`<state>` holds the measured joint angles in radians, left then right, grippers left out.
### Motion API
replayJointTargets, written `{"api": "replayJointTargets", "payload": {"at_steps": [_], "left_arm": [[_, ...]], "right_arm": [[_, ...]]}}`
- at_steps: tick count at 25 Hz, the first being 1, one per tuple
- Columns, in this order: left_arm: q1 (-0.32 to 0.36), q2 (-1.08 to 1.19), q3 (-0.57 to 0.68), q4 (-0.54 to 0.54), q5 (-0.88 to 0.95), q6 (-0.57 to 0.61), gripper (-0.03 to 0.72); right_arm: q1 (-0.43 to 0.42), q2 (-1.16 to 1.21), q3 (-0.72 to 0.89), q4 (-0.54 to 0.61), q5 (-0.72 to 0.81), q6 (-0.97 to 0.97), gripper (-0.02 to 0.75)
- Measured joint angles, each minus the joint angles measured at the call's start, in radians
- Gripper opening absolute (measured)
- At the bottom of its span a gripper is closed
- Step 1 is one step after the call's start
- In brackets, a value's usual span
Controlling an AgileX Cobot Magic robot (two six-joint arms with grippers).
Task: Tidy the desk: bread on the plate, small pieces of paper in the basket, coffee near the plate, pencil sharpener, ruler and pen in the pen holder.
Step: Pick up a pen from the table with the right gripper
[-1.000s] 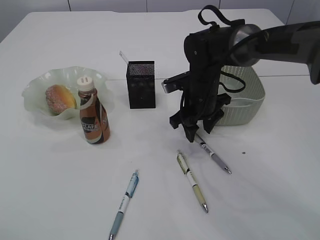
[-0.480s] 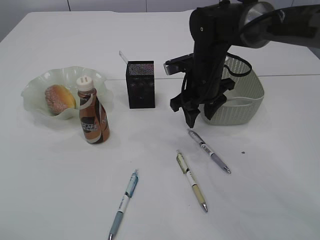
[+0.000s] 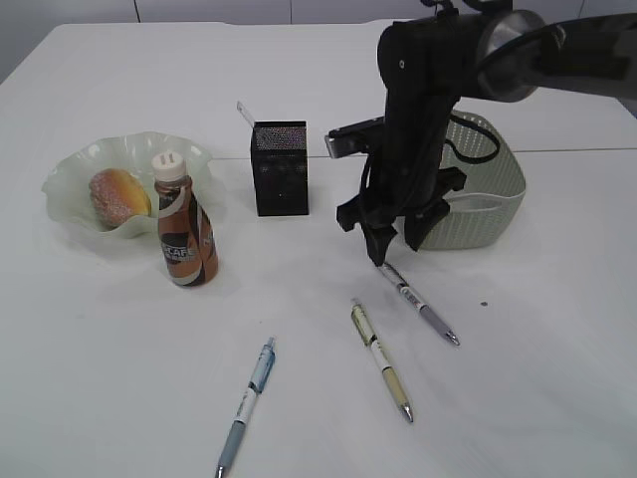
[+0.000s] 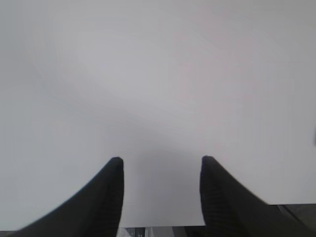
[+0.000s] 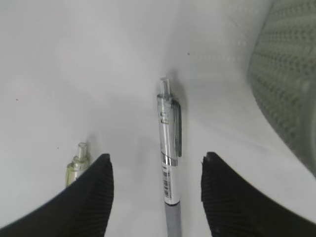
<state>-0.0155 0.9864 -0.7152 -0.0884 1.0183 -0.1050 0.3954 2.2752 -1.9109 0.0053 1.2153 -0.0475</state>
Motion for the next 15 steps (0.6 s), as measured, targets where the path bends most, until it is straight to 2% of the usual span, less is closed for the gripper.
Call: {"api": "replayJointTargets", "payload": {"at_steps": [5, 15], "left_arm": [[0.000, 0.000, 0.000, 0.000, 0.000, 0.000, 0.370], [0.000, 0.000, 0.000, 0.000, 0.000, 0.000, 0.370]], "right_arm": [[0.000, 0.000, 0.064, 0.000, 0.000, -0.008, 0.418], [0.000, 0.000, 0.068, 0.000, 0.000, -0.009, 0.418]]}}
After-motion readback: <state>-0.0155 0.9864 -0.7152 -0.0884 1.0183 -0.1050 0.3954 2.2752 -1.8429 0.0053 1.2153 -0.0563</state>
